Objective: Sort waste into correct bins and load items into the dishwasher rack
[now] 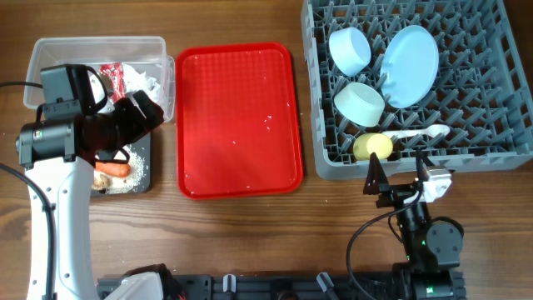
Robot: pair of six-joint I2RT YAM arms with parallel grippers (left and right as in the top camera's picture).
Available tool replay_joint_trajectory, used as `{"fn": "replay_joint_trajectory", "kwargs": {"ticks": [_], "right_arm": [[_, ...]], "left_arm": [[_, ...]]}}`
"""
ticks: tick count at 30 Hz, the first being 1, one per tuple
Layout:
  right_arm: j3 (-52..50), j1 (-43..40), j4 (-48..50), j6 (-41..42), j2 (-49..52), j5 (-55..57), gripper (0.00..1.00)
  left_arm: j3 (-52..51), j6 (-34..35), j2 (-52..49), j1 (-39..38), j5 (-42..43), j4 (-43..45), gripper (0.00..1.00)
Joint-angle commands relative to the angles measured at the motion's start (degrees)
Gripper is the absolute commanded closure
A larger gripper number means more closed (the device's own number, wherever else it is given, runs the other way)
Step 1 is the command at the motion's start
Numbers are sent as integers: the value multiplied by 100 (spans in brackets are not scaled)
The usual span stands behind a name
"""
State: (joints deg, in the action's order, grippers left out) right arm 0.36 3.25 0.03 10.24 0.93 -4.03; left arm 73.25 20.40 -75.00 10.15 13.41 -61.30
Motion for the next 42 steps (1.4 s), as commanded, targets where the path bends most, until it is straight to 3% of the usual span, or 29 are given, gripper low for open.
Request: {"fn": "replay_joint_trajectory", "kwargs": {"ticks": [1, 8, 13, 18, 23, 24, 27, 32, 37, 42], "right_arm": [[-7, 17, 26, 66, -28, -92, 0], [-7, 17, 26, 66, -28, -92, 0], [-7, 17, 26, 66, -28, -92, 0], [-7, 17, 26, 68, -28, -92, 0], [-7, 17, 26, 66, -28, -92, 0], [-7, 17, 26, 68, -28, -92, 0], [-7, 17, 26, 66, -28, -92, 0], [-7, 17, 26, 66, -28, -92, 0], [-7, 17, 28, 66, -28, -92, 0], [-7, 17, 26, 66, -28, -92, 0]], "left_arm": [[68, -28, 26, 15, 7, 15, 0], [59, -28, 538, -42, 4, 15, 0], [-267, -28, 2516, -852, 7, 15, 0], [-1792, -68, 4374, -881, -175, 142, 0], [-3873, -72, 5676, -883, -188, 3084, 0], [-4524, -72, 6004, -883, -175, 4070, 0], [-5587, -74, 6684, -883, -181, 5257, 0], [-6402, -376, 7469, -892, -289, 5711, 0], [-6830, -376, 7484, -1038, -800, 5893, 0], [-7294, -529, 7484, -1038, -798, 6365, 0]]}}
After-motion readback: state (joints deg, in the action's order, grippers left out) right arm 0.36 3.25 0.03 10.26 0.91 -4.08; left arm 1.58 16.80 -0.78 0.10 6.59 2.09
